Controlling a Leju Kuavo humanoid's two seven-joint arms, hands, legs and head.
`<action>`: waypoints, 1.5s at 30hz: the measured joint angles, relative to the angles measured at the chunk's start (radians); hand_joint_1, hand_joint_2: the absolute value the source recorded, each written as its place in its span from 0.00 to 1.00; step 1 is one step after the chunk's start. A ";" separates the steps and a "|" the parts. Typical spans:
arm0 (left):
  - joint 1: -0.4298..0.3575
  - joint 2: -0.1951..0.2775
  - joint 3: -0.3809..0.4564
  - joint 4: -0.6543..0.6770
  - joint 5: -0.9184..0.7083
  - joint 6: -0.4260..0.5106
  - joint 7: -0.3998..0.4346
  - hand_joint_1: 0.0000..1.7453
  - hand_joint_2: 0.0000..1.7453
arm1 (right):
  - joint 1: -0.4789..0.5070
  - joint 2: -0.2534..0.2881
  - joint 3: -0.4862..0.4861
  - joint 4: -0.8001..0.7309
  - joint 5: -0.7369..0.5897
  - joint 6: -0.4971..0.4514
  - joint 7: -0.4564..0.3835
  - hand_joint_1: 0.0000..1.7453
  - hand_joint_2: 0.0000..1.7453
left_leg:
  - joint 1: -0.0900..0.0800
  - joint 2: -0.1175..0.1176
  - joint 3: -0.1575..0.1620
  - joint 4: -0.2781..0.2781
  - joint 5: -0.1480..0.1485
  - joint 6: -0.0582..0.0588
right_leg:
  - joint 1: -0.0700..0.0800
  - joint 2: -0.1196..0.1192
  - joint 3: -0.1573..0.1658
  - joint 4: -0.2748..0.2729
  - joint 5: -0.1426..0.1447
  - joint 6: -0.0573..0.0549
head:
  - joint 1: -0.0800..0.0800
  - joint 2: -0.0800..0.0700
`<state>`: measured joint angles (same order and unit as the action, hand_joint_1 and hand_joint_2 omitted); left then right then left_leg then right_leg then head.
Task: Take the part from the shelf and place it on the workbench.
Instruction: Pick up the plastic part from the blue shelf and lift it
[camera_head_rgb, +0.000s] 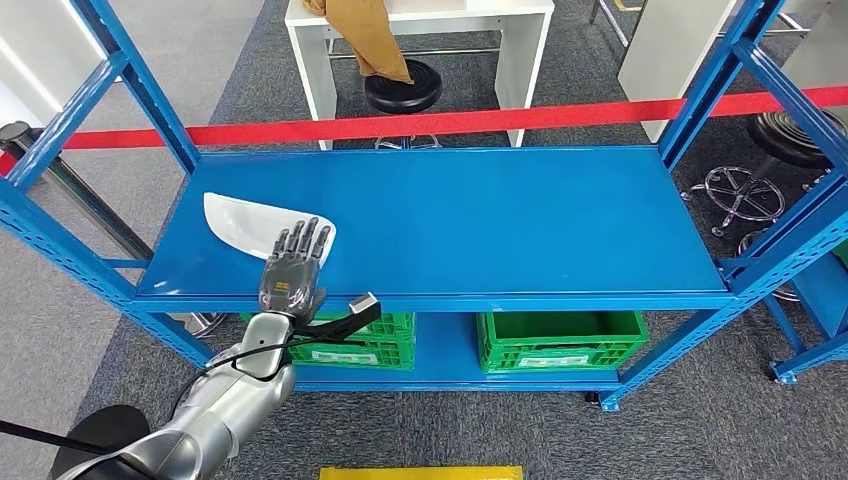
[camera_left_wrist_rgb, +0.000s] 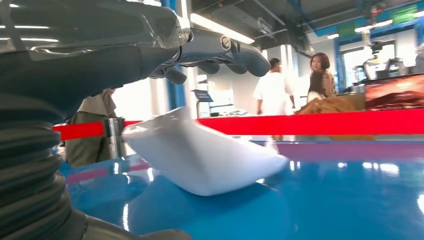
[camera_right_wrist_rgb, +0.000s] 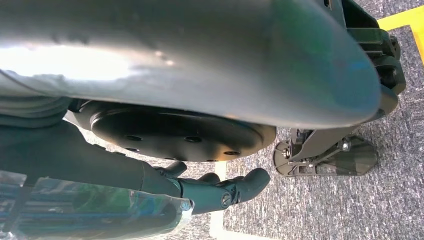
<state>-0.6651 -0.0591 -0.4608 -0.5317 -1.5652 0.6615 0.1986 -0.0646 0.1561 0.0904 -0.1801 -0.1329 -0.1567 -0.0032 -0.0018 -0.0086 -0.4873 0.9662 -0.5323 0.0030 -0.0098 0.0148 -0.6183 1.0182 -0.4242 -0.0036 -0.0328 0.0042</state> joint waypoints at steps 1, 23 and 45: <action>0.002 0.005 0.003 -0.002 0.000 0.002 0.002 0.00 1.00 | 0.000 0.000 0.000 0.000 0.000 0.000 0.000 0.00 0.00 | 0.000 0.000 0.000 0.000 0.000 0.000 | 0.000 0.000 0.000 0.000 0.000 0.000 | 0.000 0.000; 0.033 0.057 0.070 -0.036 -0.001 0.020 0.031 0.00 1.00 | -0.002 0.000 0.017 0.000 0.022 -0.002 0.008 0.00 0.00 | 0.000 0.000 0.003 0.000 0.000 0.000 | 0.000 0.000 0.003 0.000 0.000 0.000 | 0.000 0.000; 0.039 0.064 0.135 -0.037 -0.002 -0.007 -0.003 0.99 1.00 | -0.003 -0.002 0.019 0.000 0.017 -0.010 0.006 0.00 0.00 | 0.000 0.000 0.004 0.000 0.000 0.000 | 0.000 0.000 0.004 0.000 -0.001 0.000 | 0.000 0.000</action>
<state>-0.6257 0.0052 -0.3255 -0.5688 -1.5676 0.6541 0.1953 -0.0679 0.1545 0.1094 -0.1801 -0.1159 -0.1670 0.0030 -0.0018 -0.0088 -0.4829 0.9660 -0.5324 0.0027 -0.0095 0.0147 -0.6141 1.0182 -0.4250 -0.0033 -0.0329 0.0042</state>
